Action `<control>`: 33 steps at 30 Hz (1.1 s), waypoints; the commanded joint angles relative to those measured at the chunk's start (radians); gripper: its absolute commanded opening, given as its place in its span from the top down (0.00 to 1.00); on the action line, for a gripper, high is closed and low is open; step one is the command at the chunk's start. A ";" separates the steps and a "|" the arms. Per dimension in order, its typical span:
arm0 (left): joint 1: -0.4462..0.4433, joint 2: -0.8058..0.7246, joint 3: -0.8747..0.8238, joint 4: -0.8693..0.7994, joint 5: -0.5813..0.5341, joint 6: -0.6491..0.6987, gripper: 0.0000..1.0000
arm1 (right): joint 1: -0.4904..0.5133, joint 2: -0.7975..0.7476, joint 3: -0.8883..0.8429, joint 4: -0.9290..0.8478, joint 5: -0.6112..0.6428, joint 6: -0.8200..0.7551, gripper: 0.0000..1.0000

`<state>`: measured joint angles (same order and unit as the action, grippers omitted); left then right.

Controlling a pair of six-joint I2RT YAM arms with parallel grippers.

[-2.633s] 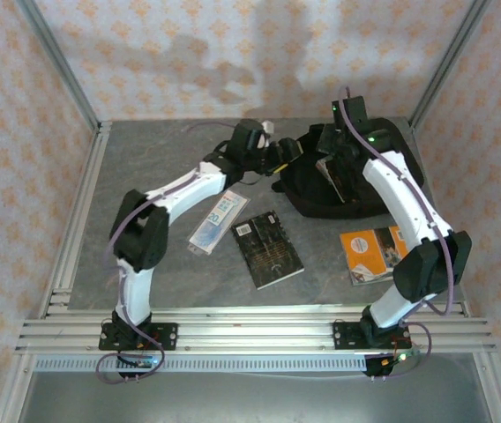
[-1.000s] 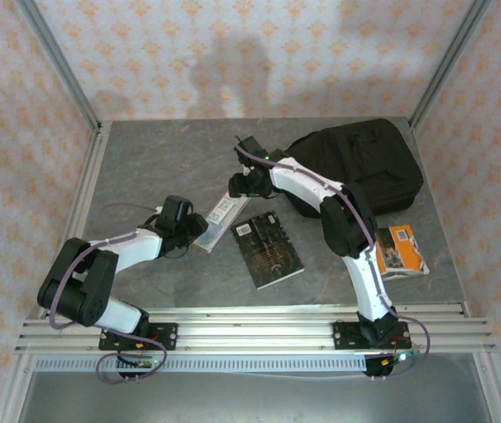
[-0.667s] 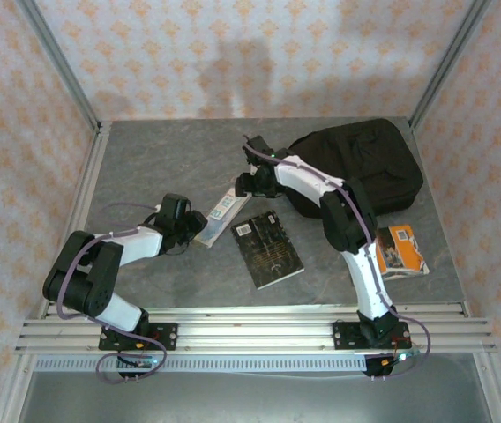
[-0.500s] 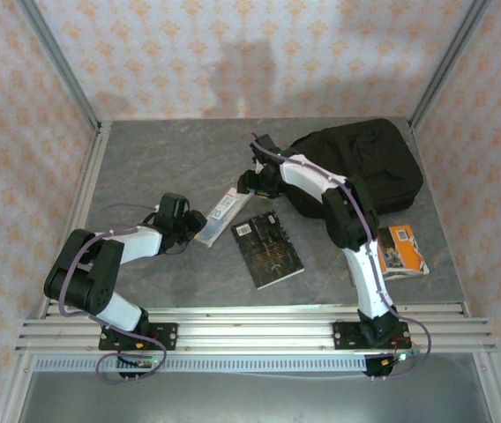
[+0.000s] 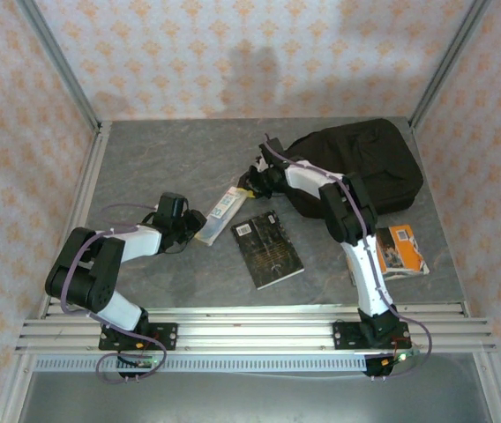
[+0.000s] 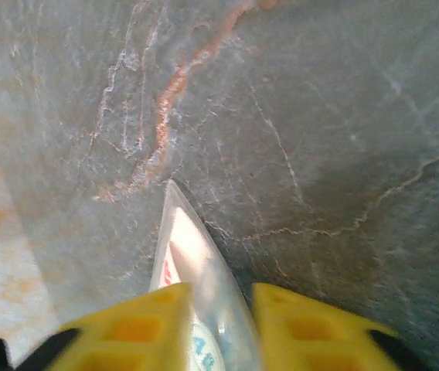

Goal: Pack the student bag
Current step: Pick up the loose stationery at the center of the table, then open the student bag at the top-right of the table.

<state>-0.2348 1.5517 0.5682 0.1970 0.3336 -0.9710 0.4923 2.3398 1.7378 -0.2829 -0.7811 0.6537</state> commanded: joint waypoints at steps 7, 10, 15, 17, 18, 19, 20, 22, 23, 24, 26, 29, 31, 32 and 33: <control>-0.004 -0.014 -0.013 -0.059 0.007 -0.005 0.68 | -0.007 -0.180 -0.191 0.153 0.042 0.066 1.00; -0.008 -0.073 -0.017 -0.065 0.049 -0.030 0.56 | -0.017 -0.291 -0.331 0.293 0.088 0.151 1.00; -0.038 -0.248 -0.011 -0.124 0.073 -0.050 0.31 | -0.022 -0.460 -0.499 0.409 0.145 0.213 1.00; -0.045 -0.326 0.003 -0.183 0.062 -0.055 0.19 | -0.027 -0.534 -0.552 0.416 0.174 0.211 1.00; -0.047 -0.367 0.009 -0.206 0.061 -0.057 0.15 | -0.031 -0.574 -0.586 0.432 0.187 0.219 1.00; -0.050 -0.405 0.013 -0.225 0.059 -0.061 0.12 | -0.035 -0.615 -0.619 0.448 0.197 0.228 1.00; -0.052 -0.435 0.014 -0.240 0.058 -0.068 0.10 | -0.039 -0.651 -0.645 0.460 0.206 0.238 1.00; -0.054 -0.497 0.011 -0.259 0.060 -0.098 0.08 | -0.049 -0.738 -0.701 0.469 0.229 0.253 1.00; -0.055 -0.519 0.005 -0.248 0.068 -0.116 0.08 | -0.050 -0.780 -0.723 0.470 0.243 0.257 1.00; -0.058 -0.543 -0.004 -0.227 0.079 -0.138 0.08 | -0.053 -0.828 -0.750 0.472 0.266 0.263 1.00; -0.072 -0.576 -0.006 -0.215 0.082 -0.164 0.07 | -0.053 -0.929 -0.800 0.482 0.318 0.273 1.00; -0.102 -0.599 0.004 -0.212 0.068 -0.184 0.05 | -0.053 -1.055 -0.867 0.495 0.374 0.305 1.00; -0.130 -0.597 -0.001 -0.159 0.074 -0.206 0.05 | -0.053 -1.125 -0.904 0.517 0.386 0.328 1.00; -0.146 -0.593 0.001 -0.144 0.074 -0.215 0.05 | -0.053 -1.150 -0.917 0.525 0.388 0.338 1.00; -0.165 -0.586 0.002 -0.121 0.073 -0.226 0.05 | -0.054 -1.185 -0.932 0.532 0.394 0.350 1.00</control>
<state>-0.3664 0.9649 0.5579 0.0185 0.3969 -1.1511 0.4377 1.2190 0.8383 0.1822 -0.4431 0.9527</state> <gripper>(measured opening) 0.953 0.046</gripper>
